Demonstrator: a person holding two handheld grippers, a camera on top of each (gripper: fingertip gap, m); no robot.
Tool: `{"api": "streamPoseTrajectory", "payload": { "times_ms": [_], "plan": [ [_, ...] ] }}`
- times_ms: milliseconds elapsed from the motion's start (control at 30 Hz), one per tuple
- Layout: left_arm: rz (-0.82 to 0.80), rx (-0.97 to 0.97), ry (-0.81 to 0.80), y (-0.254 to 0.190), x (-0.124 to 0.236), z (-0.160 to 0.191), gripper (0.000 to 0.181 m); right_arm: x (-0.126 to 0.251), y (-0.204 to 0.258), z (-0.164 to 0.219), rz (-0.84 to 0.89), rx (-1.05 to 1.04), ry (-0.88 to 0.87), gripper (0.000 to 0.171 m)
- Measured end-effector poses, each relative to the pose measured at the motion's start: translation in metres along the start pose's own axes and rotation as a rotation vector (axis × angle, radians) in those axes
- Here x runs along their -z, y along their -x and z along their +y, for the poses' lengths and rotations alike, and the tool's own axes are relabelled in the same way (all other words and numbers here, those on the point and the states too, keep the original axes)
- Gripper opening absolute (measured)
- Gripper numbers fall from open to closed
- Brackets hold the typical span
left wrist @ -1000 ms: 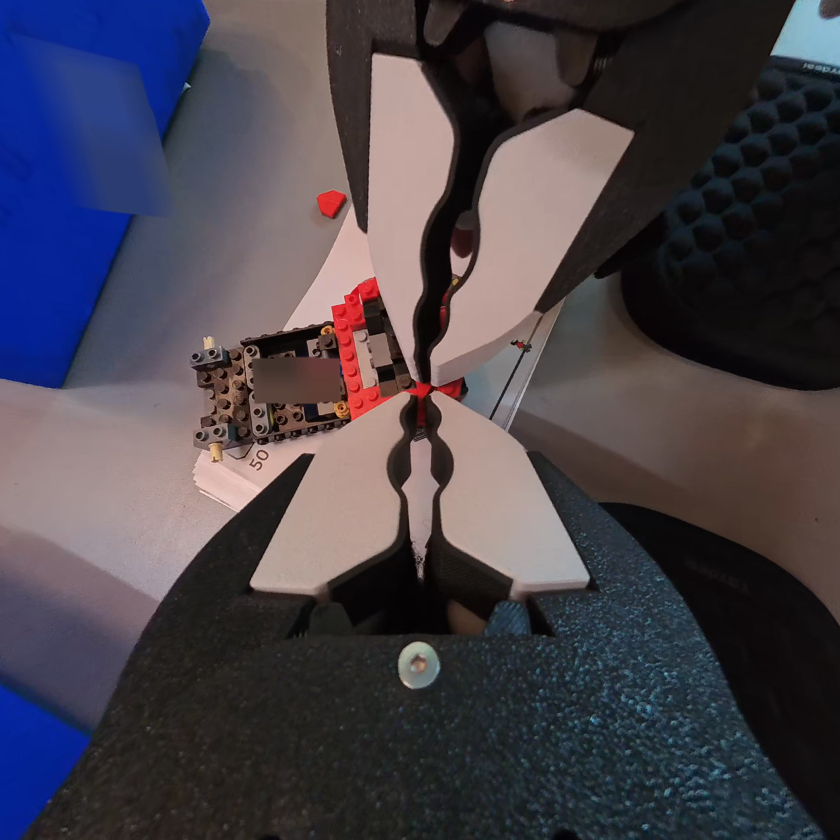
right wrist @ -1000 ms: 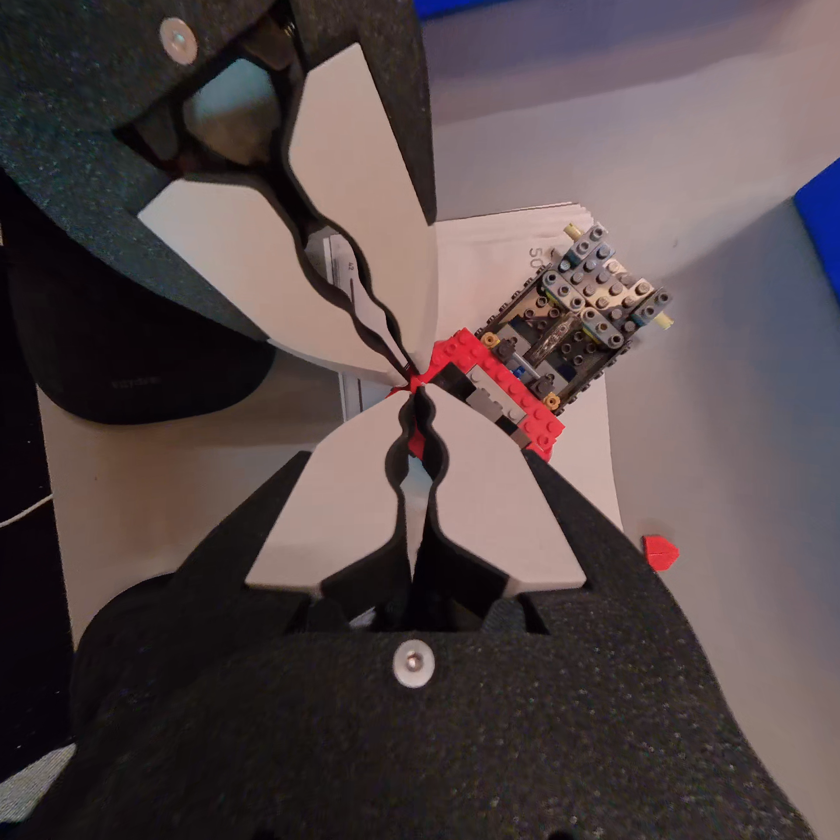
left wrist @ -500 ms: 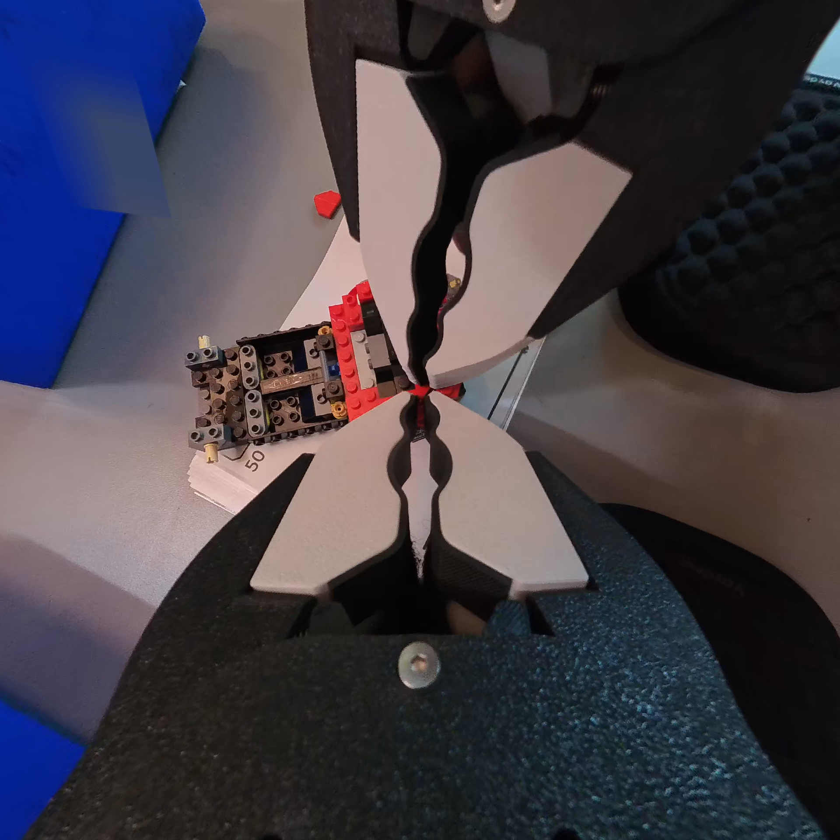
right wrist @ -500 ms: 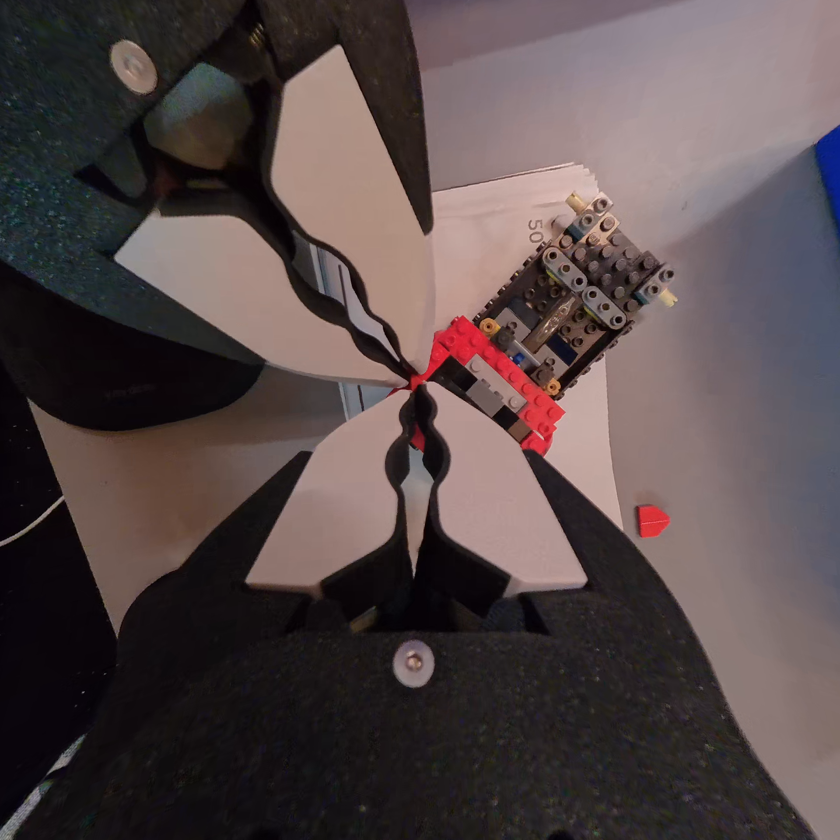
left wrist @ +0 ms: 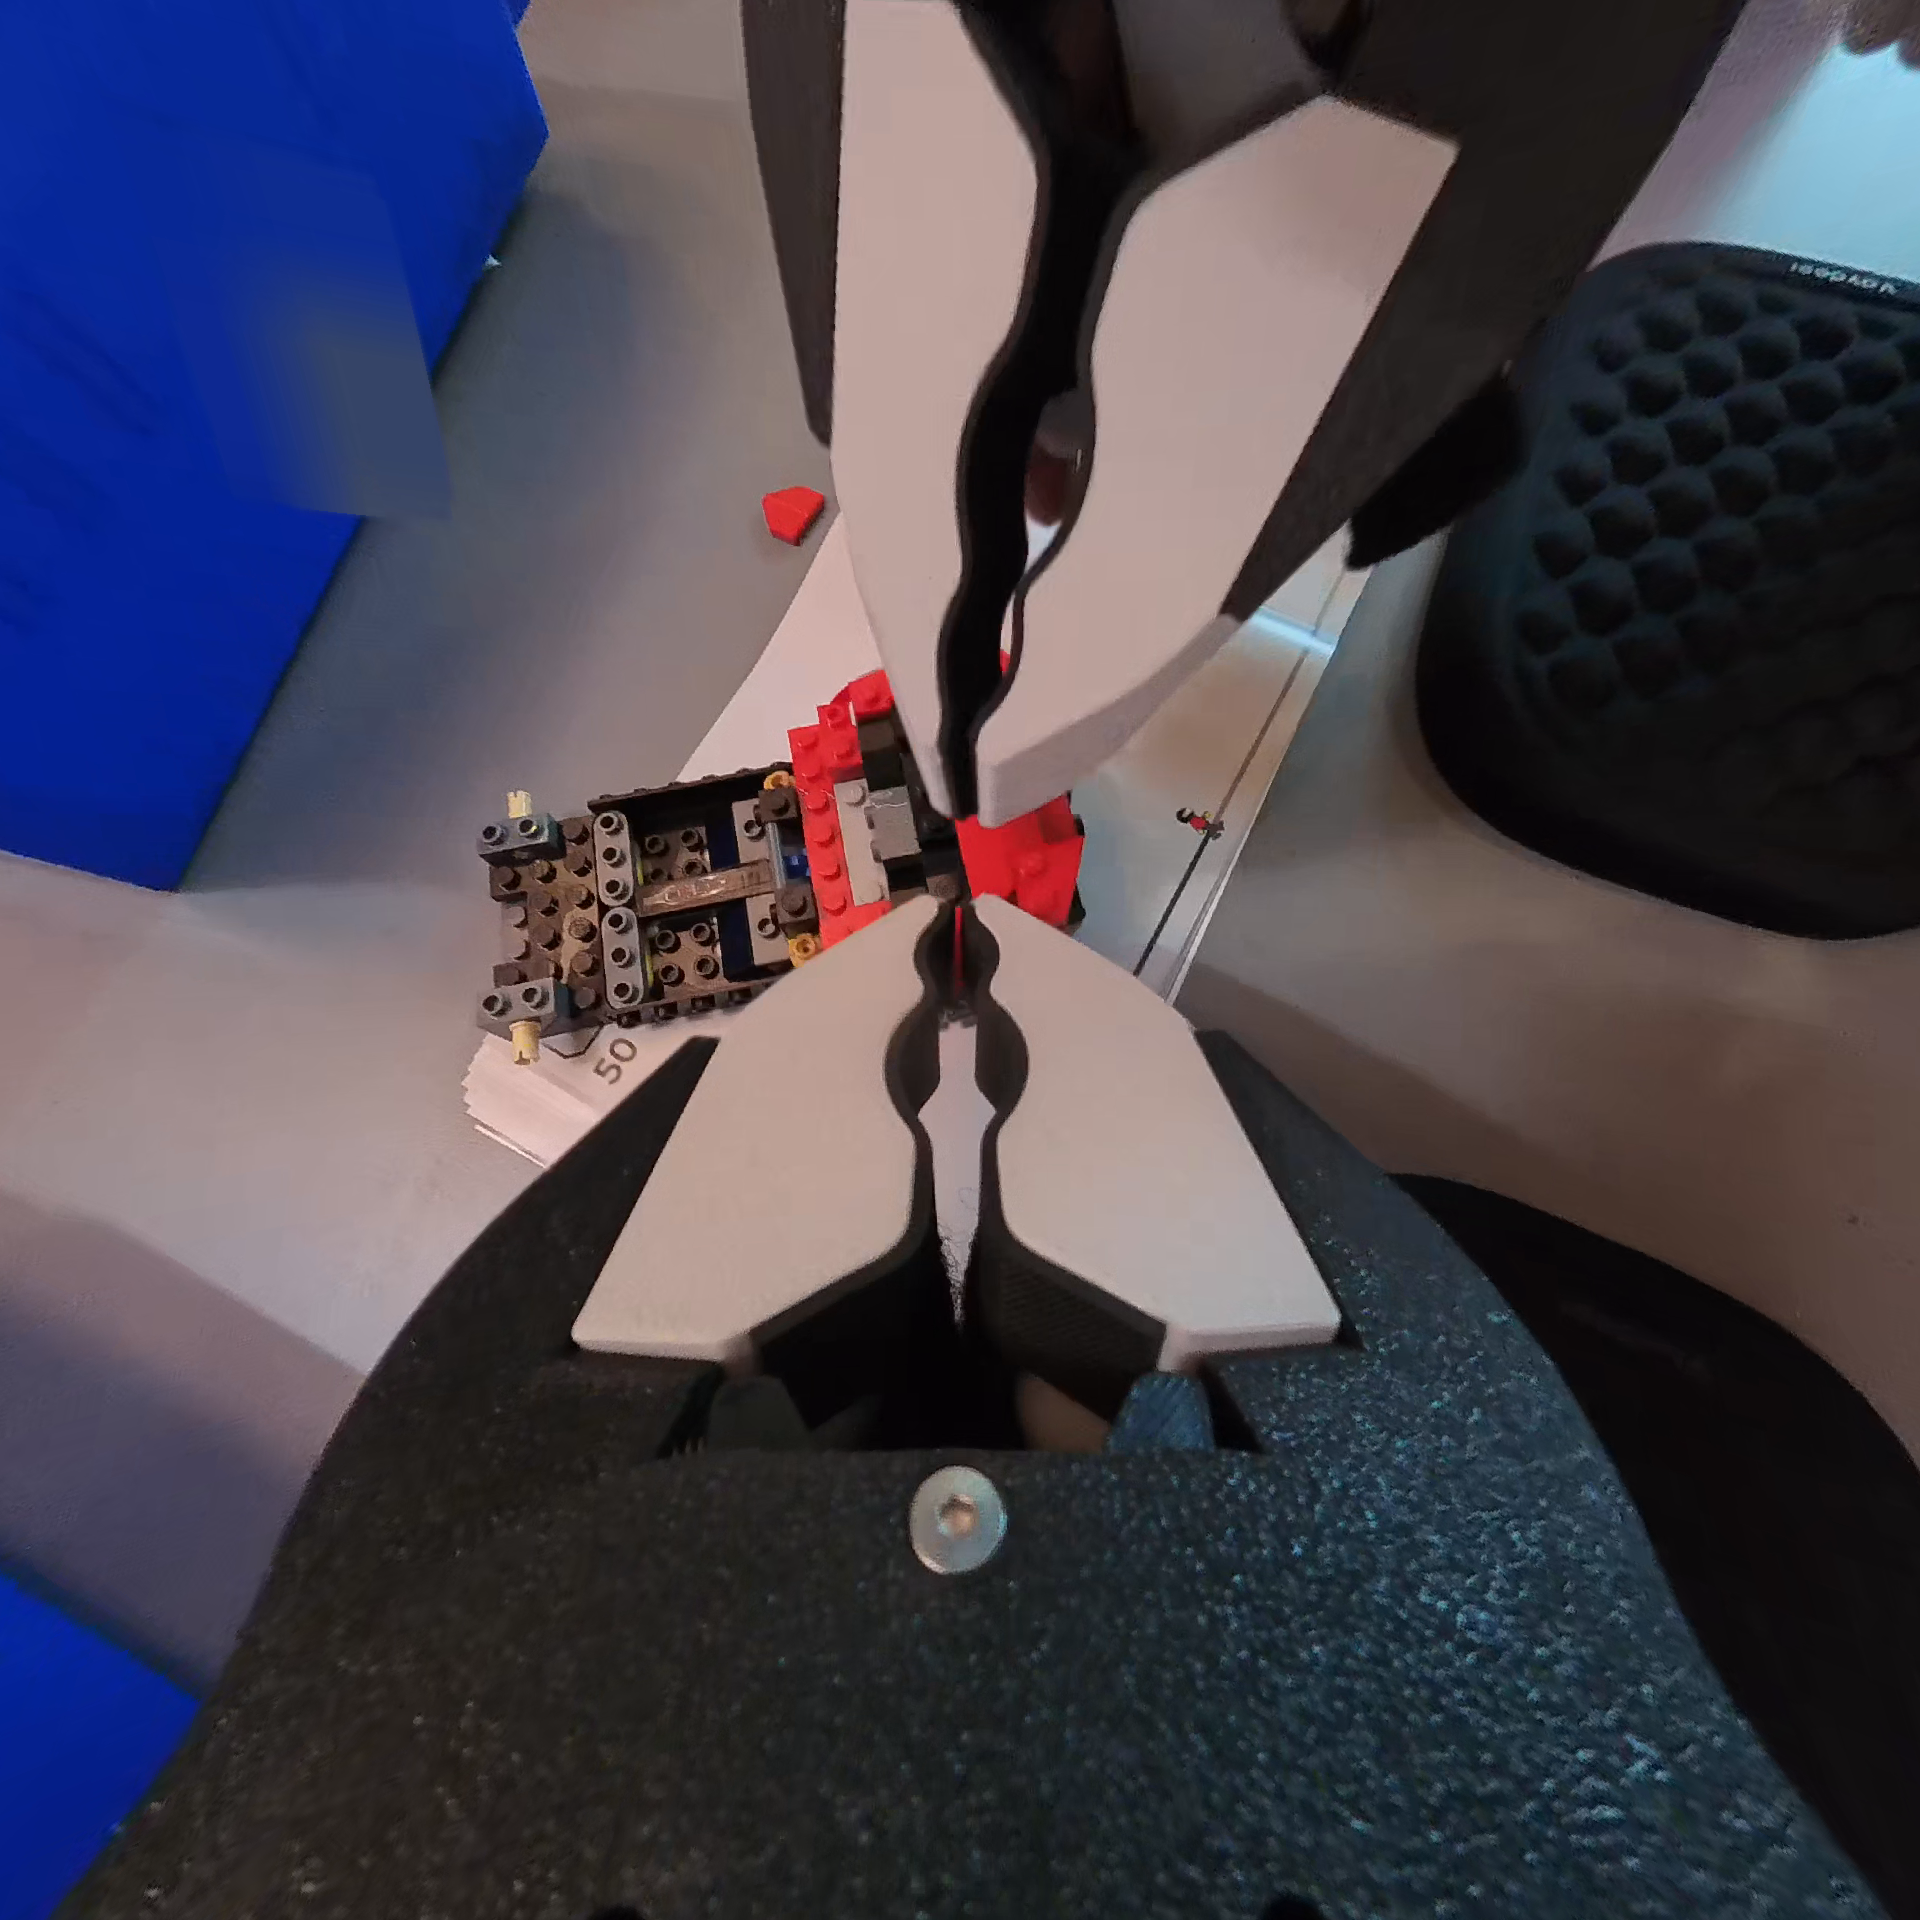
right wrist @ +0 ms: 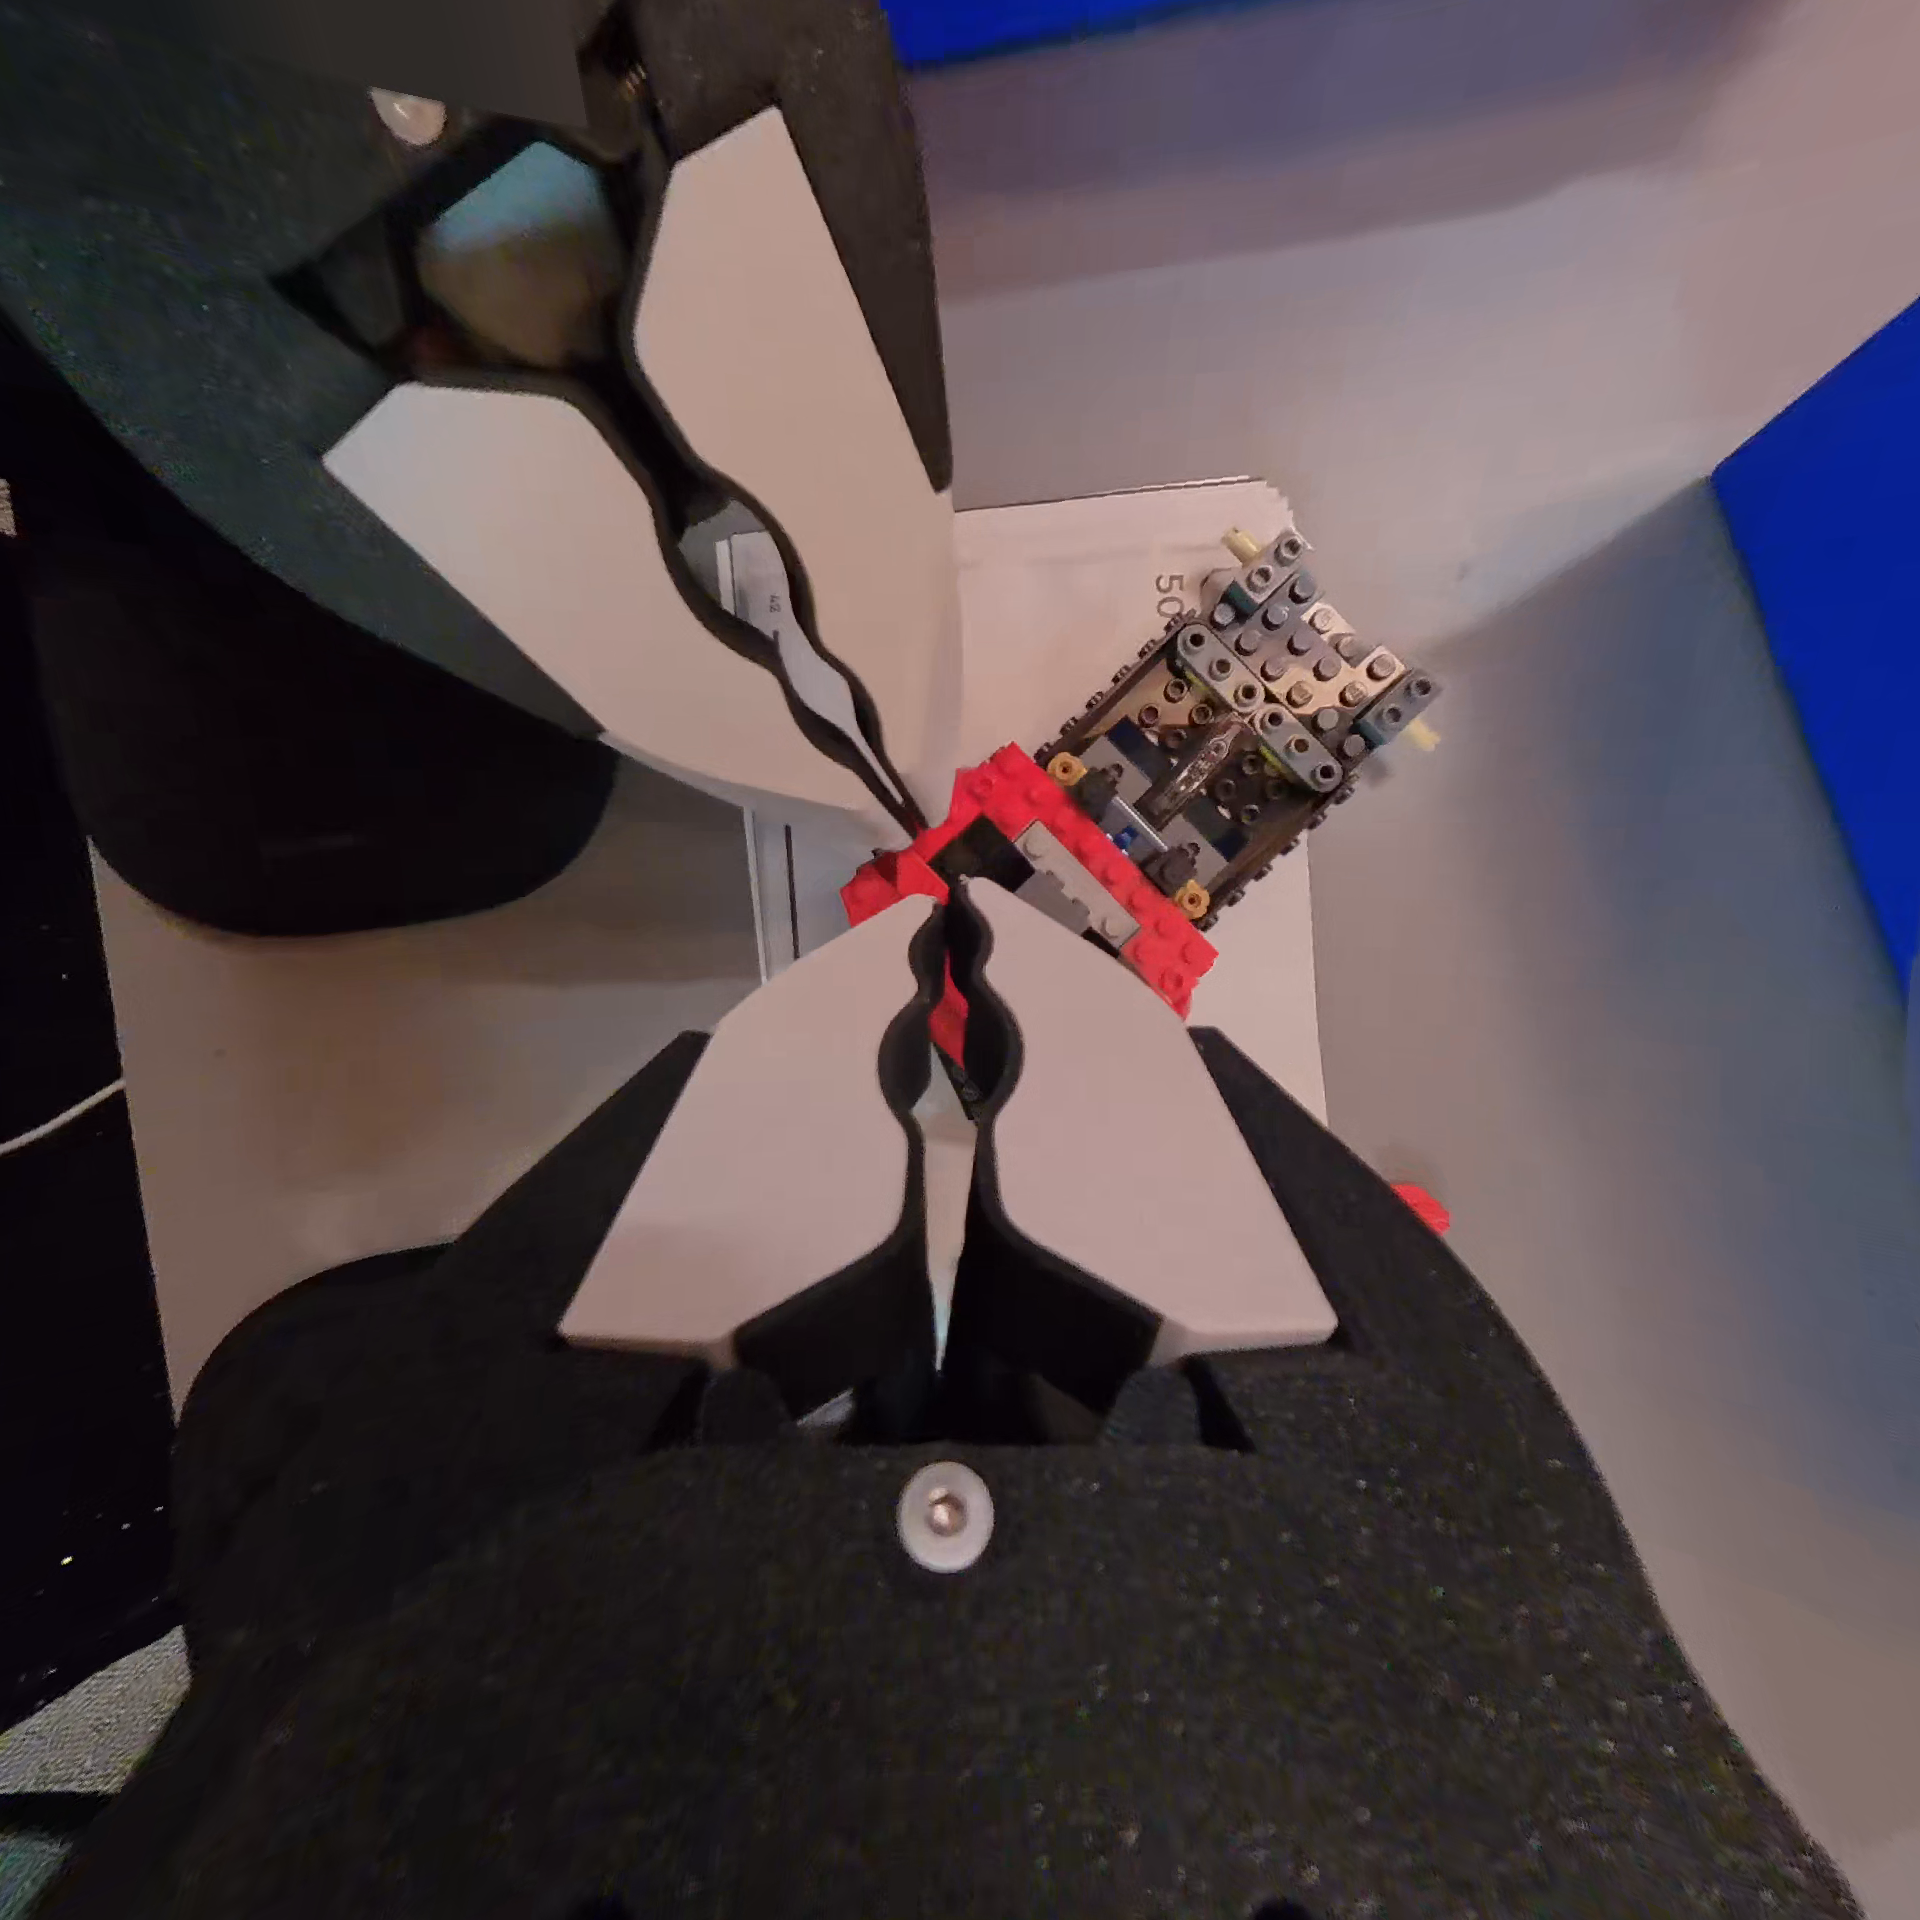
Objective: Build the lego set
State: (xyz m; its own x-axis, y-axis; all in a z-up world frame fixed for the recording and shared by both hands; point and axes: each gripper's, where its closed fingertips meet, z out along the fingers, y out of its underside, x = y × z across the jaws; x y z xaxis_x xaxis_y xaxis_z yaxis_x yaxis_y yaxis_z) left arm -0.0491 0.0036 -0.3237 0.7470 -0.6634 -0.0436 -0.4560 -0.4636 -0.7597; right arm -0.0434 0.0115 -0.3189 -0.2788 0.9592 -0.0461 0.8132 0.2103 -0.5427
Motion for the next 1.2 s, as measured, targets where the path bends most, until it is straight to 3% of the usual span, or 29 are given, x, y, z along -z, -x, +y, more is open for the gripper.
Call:
{"api": "streamPoseTrajectory", "payload": {
  "times_ms": [567,1200],
  "plan": [
    [0.011,-0.044,0.011,-0.004,-0.004,-0.001,0.0,-0.012,0.004,0.006,0.017,0.011,0.083,0.0],
    [-0.028,-0.174,0.037,-0.008,-0.007,0.001,0.0,-0.013,0.004,0.006,0.038,-0.022,0.052,0.0]
  ]
}}
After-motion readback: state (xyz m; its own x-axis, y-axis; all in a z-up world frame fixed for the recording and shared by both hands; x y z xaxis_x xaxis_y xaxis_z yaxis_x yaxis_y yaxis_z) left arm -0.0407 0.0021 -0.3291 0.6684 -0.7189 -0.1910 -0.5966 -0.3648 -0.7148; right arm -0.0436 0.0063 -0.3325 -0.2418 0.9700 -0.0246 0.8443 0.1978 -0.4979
